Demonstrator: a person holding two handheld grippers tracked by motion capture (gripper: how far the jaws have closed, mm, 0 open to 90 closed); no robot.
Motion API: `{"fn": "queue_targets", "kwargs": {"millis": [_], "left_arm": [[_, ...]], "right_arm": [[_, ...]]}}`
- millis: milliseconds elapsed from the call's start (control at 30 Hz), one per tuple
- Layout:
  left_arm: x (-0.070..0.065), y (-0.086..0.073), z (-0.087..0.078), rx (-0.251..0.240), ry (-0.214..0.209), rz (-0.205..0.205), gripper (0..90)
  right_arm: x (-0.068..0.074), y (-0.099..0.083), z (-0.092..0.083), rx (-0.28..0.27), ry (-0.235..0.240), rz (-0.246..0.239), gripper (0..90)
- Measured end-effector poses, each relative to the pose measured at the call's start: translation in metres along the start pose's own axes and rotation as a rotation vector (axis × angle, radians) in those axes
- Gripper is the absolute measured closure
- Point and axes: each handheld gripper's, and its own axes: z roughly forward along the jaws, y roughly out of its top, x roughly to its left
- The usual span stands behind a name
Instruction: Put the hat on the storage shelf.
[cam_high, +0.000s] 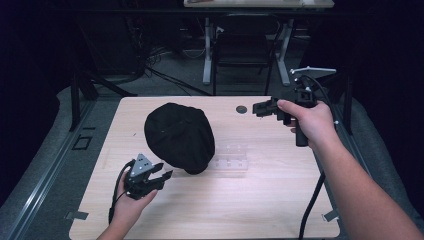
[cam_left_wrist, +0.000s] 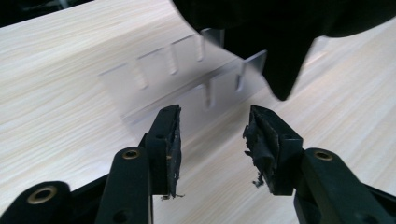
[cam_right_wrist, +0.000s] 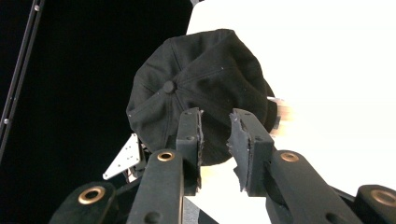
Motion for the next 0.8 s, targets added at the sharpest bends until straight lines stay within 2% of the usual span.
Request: {"fn": "queue_targets", "kwargs": {"millis": [133, 300, 533, 800], "left_arm": [[0.013, -0.009, -0.004, -0.007, 0.018, -0.037, 51.6], [0.024, -0.019, -0.005, 0.007, 0.047, -0.067, 50.5], [0.028, -0.023, -0.003, 0.016, 0.053, -0.081, 50.2], [0.028, -0.027, -0.001, 0.02, 0.045, -0.08, 50.3]], "right_arm": [[-0.01, -0.008, -0.004, 0.006, -0.025, -0.004, 73.0], [-0.027, -0.018, -0.01, 0.001, -0.04, 0.022, 73.0], [-0.05, -0.035, -0.012, -0.001, -0.035, 0.051, 72.8], [-0.069, -0.049, -0.006, 0.012, -0.056, 0.048, 72.6]]}}
